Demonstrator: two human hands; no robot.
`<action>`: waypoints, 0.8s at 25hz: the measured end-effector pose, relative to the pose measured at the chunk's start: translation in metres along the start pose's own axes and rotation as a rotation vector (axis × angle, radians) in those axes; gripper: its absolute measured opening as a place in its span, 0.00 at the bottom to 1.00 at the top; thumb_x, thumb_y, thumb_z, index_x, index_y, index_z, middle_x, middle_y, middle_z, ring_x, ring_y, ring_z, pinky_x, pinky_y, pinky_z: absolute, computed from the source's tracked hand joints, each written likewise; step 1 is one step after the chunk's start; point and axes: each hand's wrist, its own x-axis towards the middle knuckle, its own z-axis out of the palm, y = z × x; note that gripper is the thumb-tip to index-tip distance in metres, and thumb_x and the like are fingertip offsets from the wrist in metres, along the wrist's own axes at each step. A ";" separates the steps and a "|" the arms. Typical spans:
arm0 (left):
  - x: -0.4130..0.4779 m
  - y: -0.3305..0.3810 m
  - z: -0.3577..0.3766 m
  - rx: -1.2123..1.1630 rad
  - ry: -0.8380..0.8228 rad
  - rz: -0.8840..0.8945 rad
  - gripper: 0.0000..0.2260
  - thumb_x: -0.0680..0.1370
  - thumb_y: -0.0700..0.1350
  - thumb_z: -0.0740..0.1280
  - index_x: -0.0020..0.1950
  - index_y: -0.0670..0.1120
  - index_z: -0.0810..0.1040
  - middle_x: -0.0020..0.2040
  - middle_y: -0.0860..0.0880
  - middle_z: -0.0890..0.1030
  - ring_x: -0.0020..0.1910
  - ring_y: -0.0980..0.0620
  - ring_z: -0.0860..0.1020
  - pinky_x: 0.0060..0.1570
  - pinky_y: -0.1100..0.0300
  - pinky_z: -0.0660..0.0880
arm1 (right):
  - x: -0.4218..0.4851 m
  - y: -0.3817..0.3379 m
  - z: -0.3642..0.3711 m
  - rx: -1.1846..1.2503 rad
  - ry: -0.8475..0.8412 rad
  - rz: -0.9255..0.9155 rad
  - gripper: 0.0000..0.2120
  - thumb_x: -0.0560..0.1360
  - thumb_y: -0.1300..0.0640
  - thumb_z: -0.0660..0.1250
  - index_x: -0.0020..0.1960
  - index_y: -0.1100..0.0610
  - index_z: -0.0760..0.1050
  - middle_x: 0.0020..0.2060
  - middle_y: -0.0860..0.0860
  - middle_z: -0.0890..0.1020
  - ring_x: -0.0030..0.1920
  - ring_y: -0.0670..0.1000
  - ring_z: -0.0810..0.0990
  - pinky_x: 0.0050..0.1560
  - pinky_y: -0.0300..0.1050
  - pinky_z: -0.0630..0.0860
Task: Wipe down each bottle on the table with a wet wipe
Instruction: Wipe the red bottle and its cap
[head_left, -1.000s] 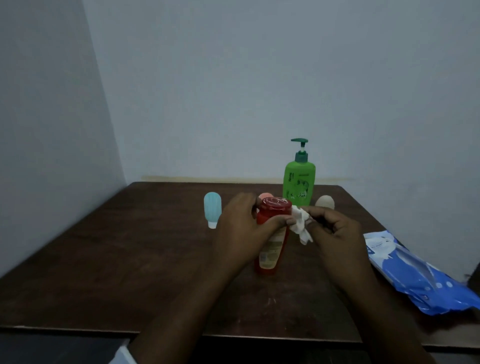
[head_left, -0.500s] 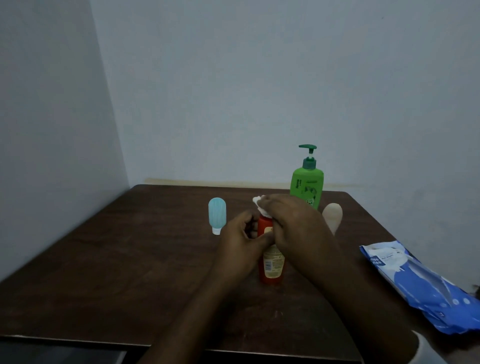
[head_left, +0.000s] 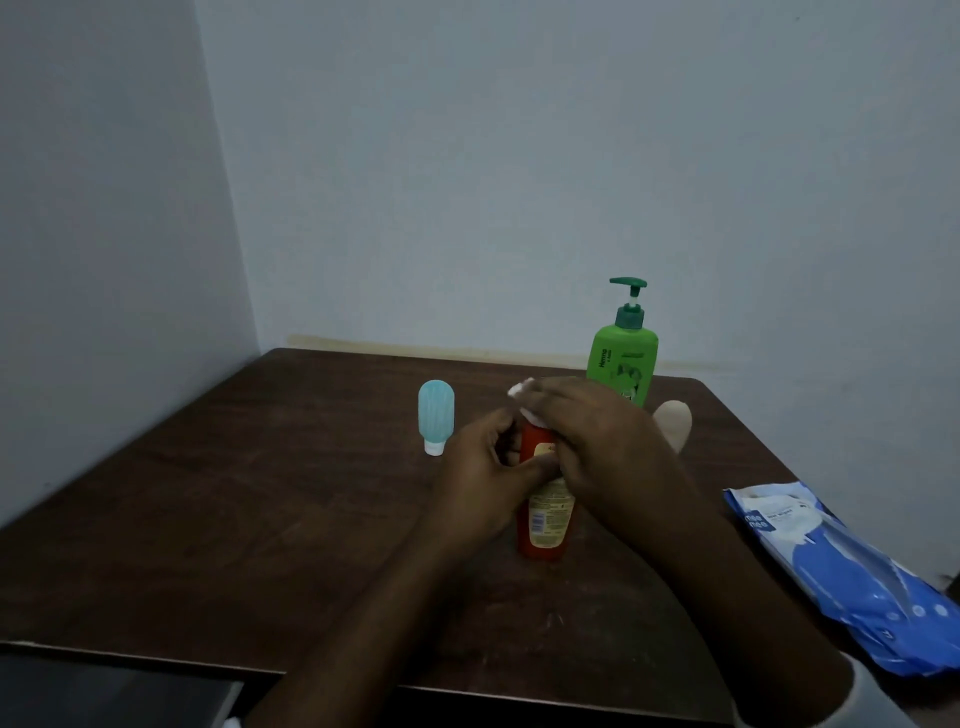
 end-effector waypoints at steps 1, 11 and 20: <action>-0.001 0.001 0.000 0.011 -0.001 0.005 0.16 0.76 0.40 0.75 0.53 0.61 0.78 0.49 0.60 0.84 0.50 0.71 0.81 0.44 0.72 0.78 | 0.002 -0.002 0.003 -0.014 -0.019 -0.037 0.23 0.69 0.66 0.63 0.64 0.60 0.78 0.61 0.55 0.81 0.63 0.53 0.78 0.65 0.48 0.72; -0.004 -0.001 -0.001 0.007 -0.039 -0.004 0.13 0.74 0.43 0.78 0.54 0.56 0.80 0.50 0.57 0.86 0.51 0.65 0.83 0.46 0.69 0.80 | -0.012 0.005 -0.008 0.047 0.095 0.049 0.17 0.75 0.65 0.67 0.63 0.59 0.79 0.60 0.54 0.82 0.62 0.50 0.78 0.64 0.45 0.73; -0.008 -0.005 0.001 0.017 -0.049 -0.048 0.14 0.74 0.45 0.78 0.57 0.54 0.82 0.52 0.56 0.86 0.51 0.63 0.84 0.49 0.64 0.83 | -0.020 0.007 -0.003 0.111 0.232 0.125 0.19 0.75 0.68 0.69 0.64 0.57 0.78 0.60 0.50 0.82 0.62 0.42 0.77 0.65 0.29 0.66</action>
